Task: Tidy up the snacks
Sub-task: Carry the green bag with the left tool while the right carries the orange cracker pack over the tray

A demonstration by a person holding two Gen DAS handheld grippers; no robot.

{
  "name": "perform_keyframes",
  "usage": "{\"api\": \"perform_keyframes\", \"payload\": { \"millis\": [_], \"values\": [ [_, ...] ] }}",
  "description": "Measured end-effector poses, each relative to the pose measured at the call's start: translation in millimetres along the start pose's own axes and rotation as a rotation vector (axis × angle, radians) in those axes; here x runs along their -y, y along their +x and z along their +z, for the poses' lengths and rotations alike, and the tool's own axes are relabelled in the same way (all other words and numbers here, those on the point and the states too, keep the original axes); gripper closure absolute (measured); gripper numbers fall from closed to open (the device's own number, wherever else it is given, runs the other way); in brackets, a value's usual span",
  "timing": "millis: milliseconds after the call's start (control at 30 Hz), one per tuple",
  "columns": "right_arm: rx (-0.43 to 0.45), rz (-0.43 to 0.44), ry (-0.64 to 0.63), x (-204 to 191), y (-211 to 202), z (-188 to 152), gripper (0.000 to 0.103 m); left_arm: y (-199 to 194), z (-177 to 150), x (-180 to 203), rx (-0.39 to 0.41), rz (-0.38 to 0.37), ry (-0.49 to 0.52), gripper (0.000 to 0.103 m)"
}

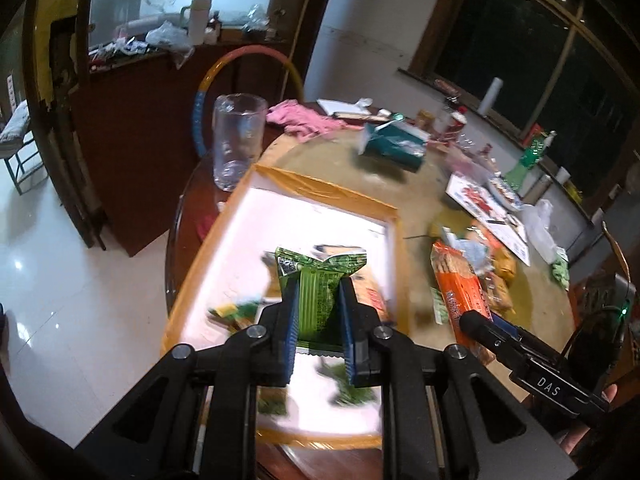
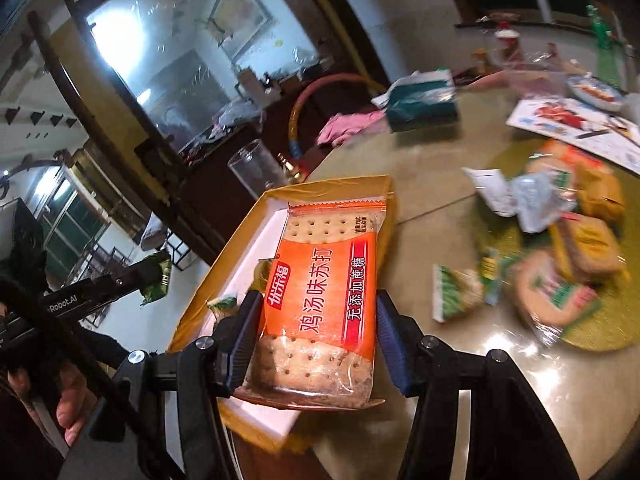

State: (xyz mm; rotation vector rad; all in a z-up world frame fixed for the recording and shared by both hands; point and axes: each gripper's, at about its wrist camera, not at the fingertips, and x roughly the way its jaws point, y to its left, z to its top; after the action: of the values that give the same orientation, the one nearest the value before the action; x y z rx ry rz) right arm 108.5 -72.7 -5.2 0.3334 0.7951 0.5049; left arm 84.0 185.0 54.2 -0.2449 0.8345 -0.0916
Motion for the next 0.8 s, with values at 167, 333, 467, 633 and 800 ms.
{"api": "perform_keyframes", "payload": {
  "millis": [167, 333, 467, 633, 800],
  "values": [
    [-0.054, -0.050, -0.027, -12, 53, 28, 0.048, 44, 22, -20, -0.057, 0.027, 0.002, 0.083],
    [-0.118, -0.080, 0.007, -4, 104, 54, 0.048, 91, 37, -36, -0.108, 0.081, -0.001, 0.083],
    [-0.153, -0.112, 0.010, 0, 134, 65, 0.048, 121, 39, -45, -0.159, 0.087, 0.000, 0.083],
    [-0.188, -0.152, 0.034, 7, 149, 64, 0.047, 149, 38, -53, -0.238, 0.107, -0.010, 0.082],
    [-0.116, -0.139, 0.022, 3, 128, 64, 0.034, 141, 35, -61, -0.209, 0.087, -0.068, 0.050]
  ]
}}
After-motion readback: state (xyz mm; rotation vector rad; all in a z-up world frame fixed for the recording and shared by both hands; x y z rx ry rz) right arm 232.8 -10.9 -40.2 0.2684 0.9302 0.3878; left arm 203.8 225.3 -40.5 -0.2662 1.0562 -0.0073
